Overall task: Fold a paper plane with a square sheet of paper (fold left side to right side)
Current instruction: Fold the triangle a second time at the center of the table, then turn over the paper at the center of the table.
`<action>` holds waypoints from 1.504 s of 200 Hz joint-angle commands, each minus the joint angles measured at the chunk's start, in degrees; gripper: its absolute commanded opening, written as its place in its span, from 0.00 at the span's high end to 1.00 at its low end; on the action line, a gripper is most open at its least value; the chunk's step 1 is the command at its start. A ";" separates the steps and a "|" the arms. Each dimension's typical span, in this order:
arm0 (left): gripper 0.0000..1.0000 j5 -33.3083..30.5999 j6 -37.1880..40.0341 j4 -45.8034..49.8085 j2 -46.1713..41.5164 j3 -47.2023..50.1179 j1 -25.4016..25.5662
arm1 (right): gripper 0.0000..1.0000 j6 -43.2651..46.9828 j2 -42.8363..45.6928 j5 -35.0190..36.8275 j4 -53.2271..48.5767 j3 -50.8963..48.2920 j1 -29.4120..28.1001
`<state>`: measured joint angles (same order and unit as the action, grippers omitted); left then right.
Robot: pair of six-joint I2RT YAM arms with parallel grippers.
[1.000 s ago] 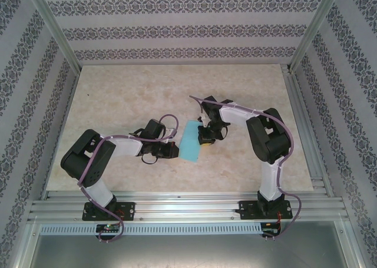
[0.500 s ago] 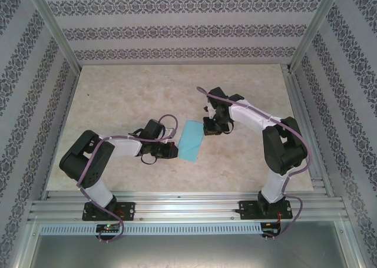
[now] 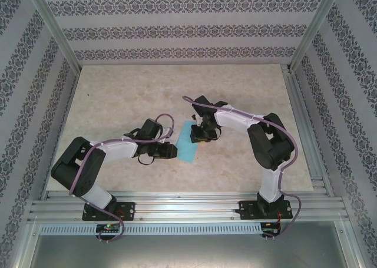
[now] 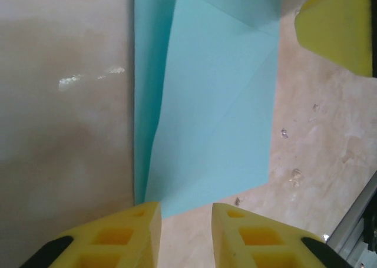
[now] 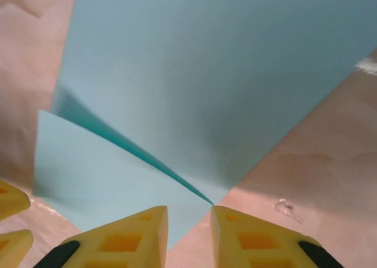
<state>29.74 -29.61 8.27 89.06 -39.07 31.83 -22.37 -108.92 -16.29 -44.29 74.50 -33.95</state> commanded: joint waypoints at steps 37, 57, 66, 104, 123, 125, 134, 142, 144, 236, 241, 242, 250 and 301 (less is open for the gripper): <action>0.58 1.61 -0.63 4.39 -8.14 -2.04 -4.67 | 0.53 -7.75 14.49 -7.20 14.50 -13.04 6.13; 0.59 4.62 -0.97 2.35 -5.17 -2.46 -4.66 | 0.52 -11.69 14.80 -10.37 21.46 -17.31 6.24; 0.59 4.49 -0.98 2.11 -3.70 -2.85 -4.72 | 0.52 -13.02 14.70 -10.81 23.85 -18.59 6.20; 0.53 2.69 -0.29 0.74 0.11 -4.42 -4.94 | 0.54 -14.14 12.12 -10.51 26.61 -19.16 4.45; 0.54 4.16 -0.19 -0.64 2.94 -6.01 -4.92 | 0.55 -13.53 10.74 -9.40 25.37 -18.52 4.07; 0.54 4.38 -0.26 -0.92 3.18 -6.15 -4.87 | 0.55 -13.46 10.75 -9.33 25.26 -18.51 4.07; 0.54 5.33 -0.20 -1.73 4.39 -6.92 -4.91 | 0.55 -13.18 10.71 -8.96 24.93 -18.55 4.09; 0.55 5.53 0.34 -1.74 5.51 -7.90 -4.89 | 0.55 -12.84 10.88 -8.75 24.68 -18.52 4.07; 0.55 5.51 0.51 -1.67 5.75 -8.16 -4.88 | 0.55 -12.82 10.91 -8.75 24.58 -18.56 4.14; 0.60 5.76 9.15 7.92 16.65 -21.50 -4.94 | 0.53 -12.04 14.38 -8.48 23.98 -21.81 5.03; 0.59 5.64 9.26 8.03 16.80 -21.54 -4.92 | 0.53 -12.01 14.52 -8.48 23.84 -21.91 5.04; 0.59 5.62 9.28 8.05 16.82 -21.60 -4.93 | 0.53 -12.00 14.52 -8.49 23.83 -21.92 5.04; 0.58 5.29 9.50 8.21 16.92 -21.59 -4.94 | 0.52 -11.97 14.74 -8.47 23.74 -22.11 5.12; 0.62 7.53 9.95 7.58 18.04 -20.84 -4.65 | 0.52 -11.84 14.88 -8.67 23.87 -22.76 5.45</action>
<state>35.53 -21.58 14.90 106.10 -59.64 27.38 -34.87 -95.64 -25.41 -20.95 52.93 -29.19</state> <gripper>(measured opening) 0.400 0.475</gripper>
